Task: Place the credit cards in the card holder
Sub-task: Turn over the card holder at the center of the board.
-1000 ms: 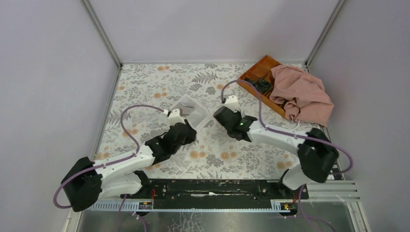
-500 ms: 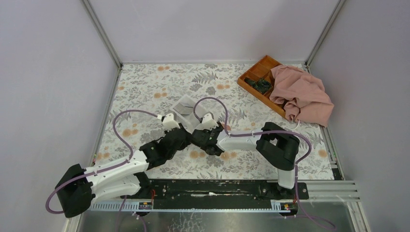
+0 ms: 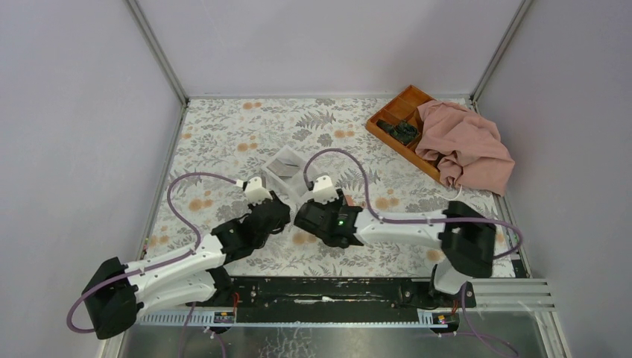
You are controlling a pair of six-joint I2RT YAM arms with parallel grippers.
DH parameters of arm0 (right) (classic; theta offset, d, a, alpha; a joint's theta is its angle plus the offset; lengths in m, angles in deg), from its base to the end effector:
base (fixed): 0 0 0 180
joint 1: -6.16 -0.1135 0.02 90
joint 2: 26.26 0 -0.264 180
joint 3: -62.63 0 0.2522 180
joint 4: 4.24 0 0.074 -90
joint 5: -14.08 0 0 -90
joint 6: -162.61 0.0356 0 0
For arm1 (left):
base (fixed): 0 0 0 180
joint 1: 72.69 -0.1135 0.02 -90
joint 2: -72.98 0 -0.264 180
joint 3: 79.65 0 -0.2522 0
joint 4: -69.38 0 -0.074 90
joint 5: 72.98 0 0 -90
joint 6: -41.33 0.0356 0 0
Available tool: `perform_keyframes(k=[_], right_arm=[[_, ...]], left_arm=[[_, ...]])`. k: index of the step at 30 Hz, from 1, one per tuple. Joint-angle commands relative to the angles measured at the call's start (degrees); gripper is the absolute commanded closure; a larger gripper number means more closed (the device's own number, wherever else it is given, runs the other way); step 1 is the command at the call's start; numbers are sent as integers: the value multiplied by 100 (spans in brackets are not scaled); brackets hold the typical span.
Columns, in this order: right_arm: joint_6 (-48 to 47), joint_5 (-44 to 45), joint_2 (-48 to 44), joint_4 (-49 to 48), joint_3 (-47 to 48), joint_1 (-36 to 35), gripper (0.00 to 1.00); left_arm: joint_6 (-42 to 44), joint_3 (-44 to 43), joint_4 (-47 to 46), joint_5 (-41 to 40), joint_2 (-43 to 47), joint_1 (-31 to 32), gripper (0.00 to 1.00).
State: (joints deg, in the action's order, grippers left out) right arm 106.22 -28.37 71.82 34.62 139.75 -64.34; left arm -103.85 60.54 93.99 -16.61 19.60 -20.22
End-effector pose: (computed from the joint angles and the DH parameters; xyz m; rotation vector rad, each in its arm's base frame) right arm 0.1389 0.3135 0.1999 -0.4444 2.1512 -0.1271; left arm 0.1309 -0.1380 0.2021 -0.3617 2.1144 -0.4537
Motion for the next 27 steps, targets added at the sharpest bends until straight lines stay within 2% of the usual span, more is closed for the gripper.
perform_keyframes(k=[1, 8, 20, 27], right_arm=[[220, -18, -1010, -319, -399, -5, 42], [287, 96, -2025, -479, -1184, 256, 37], [-246, -1301, -3011, -1595, -2344, 1770, 37], [-510, -1999, -3213, -2379, -2787, 2257, 39]], left_arm=[[-16, -134, -135, -214, -154, 72, 69], [477, -494, -1078, 203, -1227, 457, 69], [1108, -1734, -1577, 665, -3065, 702, 66], [1233, -2046, -1684, 949, -3517, 663, 63]])
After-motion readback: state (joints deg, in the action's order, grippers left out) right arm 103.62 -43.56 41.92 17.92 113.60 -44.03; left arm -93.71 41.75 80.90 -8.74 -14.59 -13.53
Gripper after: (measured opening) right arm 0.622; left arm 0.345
